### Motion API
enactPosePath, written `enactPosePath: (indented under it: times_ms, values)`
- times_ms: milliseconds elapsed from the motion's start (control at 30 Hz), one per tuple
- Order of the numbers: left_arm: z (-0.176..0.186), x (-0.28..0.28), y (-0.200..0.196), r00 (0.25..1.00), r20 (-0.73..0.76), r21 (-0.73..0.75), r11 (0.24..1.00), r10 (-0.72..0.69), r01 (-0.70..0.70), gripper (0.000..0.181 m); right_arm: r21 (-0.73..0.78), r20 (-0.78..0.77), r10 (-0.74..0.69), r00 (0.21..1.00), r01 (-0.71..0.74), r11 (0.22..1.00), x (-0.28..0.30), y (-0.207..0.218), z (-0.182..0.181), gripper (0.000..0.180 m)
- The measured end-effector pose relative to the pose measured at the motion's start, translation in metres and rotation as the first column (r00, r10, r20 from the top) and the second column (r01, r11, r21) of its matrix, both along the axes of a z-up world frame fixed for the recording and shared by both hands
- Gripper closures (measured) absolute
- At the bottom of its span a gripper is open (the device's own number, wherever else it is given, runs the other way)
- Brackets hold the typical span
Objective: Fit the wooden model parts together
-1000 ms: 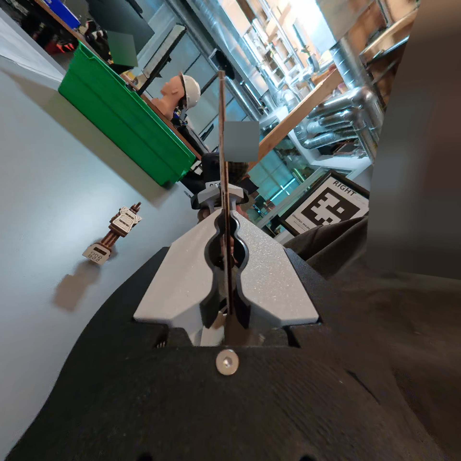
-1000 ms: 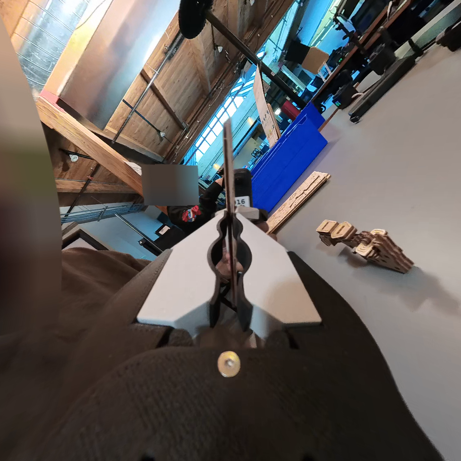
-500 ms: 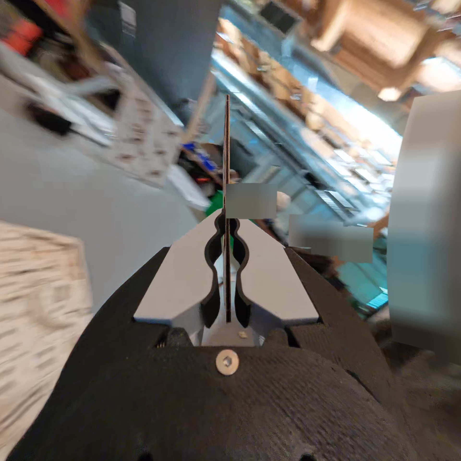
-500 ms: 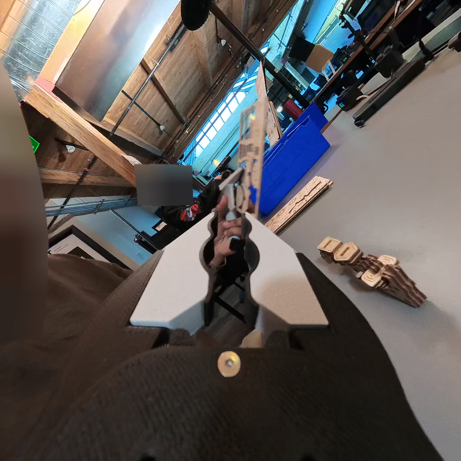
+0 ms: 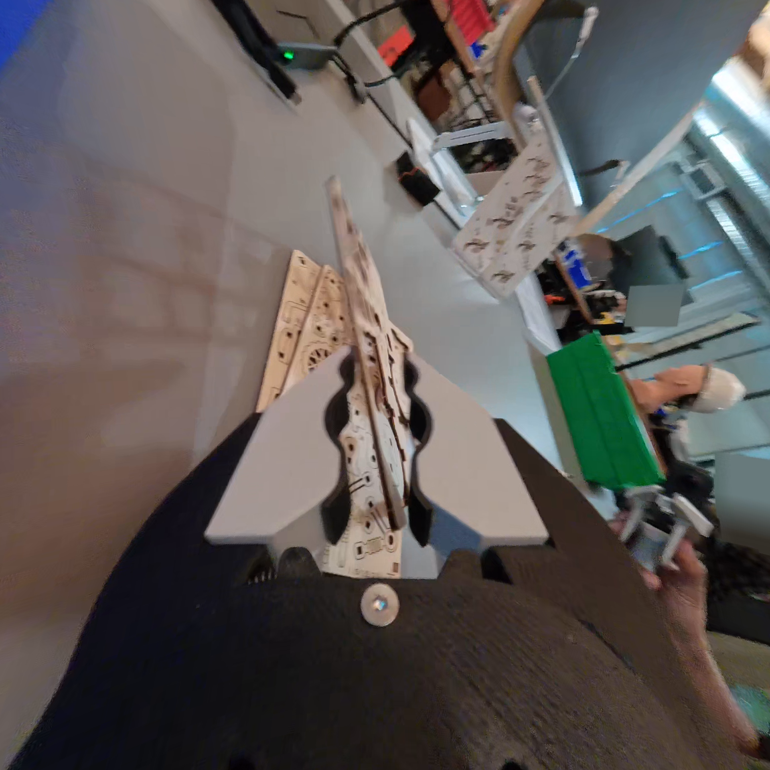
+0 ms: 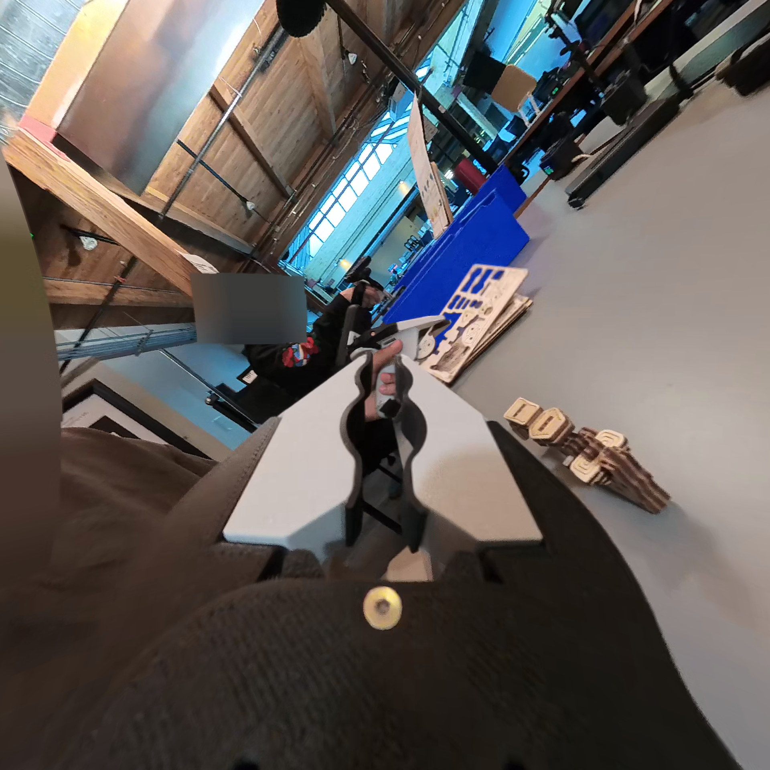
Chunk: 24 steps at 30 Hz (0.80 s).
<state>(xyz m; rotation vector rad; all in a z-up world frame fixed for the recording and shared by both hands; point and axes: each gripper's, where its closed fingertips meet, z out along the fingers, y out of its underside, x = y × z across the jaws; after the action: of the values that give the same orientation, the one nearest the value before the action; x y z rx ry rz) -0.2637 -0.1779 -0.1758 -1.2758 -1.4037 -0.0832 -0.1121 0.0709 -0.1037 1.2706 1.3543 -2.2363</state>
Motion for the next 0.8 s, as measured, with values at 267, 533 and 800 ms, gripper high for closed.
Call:
enactPosePath:
  times_ms: [267, 533, 800]
  values:
    - [0.037, 0.001, -0.029, 0.962, -0.231, -0.2, 0.961, 0.146, -0.193, 0.126, 0.155, -0.07, -0.041, 0.997, 0.051, 0.987, 0.001, 0.001, -0.002, 0.171]
    - [0.043, 0.09, 0.115, 0.809, -0.362, -0.436, 0.851, -0.464, 0.293, 0.147, 0.202, -0.092, -0.131, 0.987, 0.147, 0.968, -0.006, 0.025, 0.001, 0.172]
    - [-0.023, 0.2, 0.205, 0.389, -0.133, -0.744, 0.351, -0.912, 0.569, 0.146, 0.307, -0.078, -0.179, 0.981, 0.195, 0.931, 0.0, 0.043, -0.016, 0.173]
